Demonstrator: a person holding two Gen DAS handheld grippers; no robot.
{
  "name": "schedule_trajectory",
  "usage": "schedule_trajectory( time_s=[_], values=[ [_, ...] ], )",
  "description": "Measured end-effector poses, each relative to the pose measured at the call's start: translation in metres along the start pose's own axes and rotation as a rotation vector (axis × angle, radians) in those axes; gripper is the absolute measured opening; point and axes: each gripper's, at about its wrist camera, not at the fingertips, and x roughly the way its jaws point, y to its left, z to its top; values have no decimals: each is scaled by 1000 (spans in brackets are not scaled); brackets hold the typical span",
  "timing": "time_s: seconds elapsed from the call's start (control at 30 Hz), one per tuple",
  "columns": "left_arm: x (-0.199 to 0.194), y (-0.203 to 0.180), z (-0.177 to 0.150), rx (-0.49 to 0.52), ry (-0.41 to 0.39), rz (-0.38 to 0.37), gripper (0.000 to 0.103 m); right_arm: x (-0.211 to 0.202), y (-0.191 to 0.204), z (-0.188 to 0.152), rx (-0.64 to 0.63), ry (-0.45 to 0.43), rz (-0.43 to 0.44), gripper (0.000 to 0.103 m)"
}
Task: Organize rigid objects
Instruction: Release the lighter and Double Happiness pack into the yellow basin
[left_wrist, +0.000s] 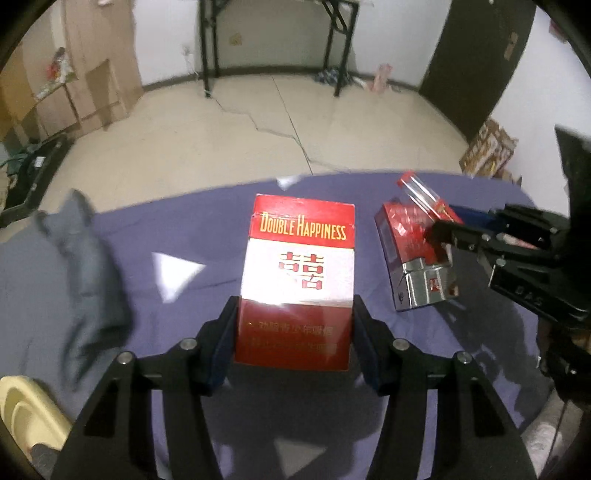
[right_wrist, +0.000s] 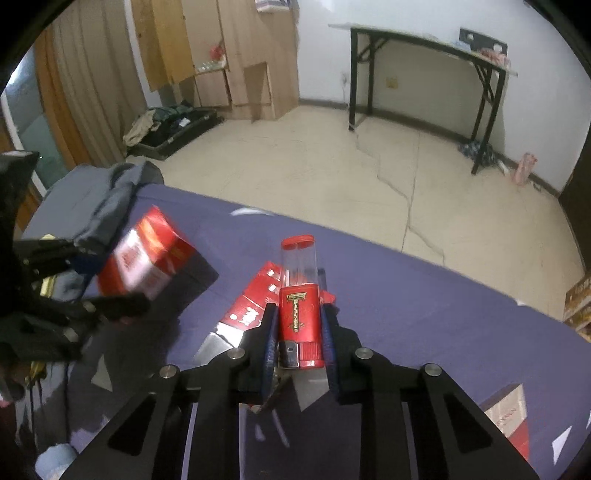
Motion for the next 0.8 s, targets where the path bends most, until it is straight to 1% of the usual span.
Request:
schedule_trajectory(
  time_s=[0.13, 0.17, 0.2, 0.27, 0.3, 0.37, 0.4, 0.47, 0.5, 0.57, 0.6, 0.63, 0.7, 0.8],
  values=[
    [-59, 37, -9, -69, -70, 11, 58, -24, 7, 4, -37, -49, -4, 22],
    [-72, 47, -13, -84, -85, 14, 58, -32, 13, 6, -52, -62, 7, 22],
    [-96, 66, -21, -107, -112, 28, 58, -40, 23, 9, -71, -81, 25, 22],
    [-124, 95, -34, -143, -139, 78, 58, -53, 51, 14, -106, -106, 83, 22],
    [-144, 122, -48, -185, -151, 128, 58, -58, 71, 17, -130, -111, 124, 22],
    [-166, 155, -72, -239, -154, 215, 58, -66, 117, 19, -182, -118, 206, 22],
    [-178, 174, -88, -267, -153, 254, 58, -68, 142, 19, -206, -113, 252, 22],
    [-197, 214, -130, -362, -141, 298, 58, -69, 194, 14, -235, -76, 369, 22],
    [-200, 222, -143, -393, -134, 311, 58, -62, 223, 8, -223, -4, 462, 22],
    [-202, 241, -182, -441, -96, 335, 58, -52, 257, -3, -225, 57, 523, 22],
    [-199, 244, -191, -448, -77, 345, 58, -48, 276, -10, -258, 69, 532, 22],
    [-192, 248, -203, -455, -37, 353, 58, -42, 295, -16, -300, 85, 533, 22],
    [-179, 253, -212, -463, 10, 353, 58, -27, 316, -21, -318, 129, 534, 22],
    [-166, 264, -215, -506, 16, 345, 58, -6, 333, -25, -312, 180, 504, 22]
  ],
)
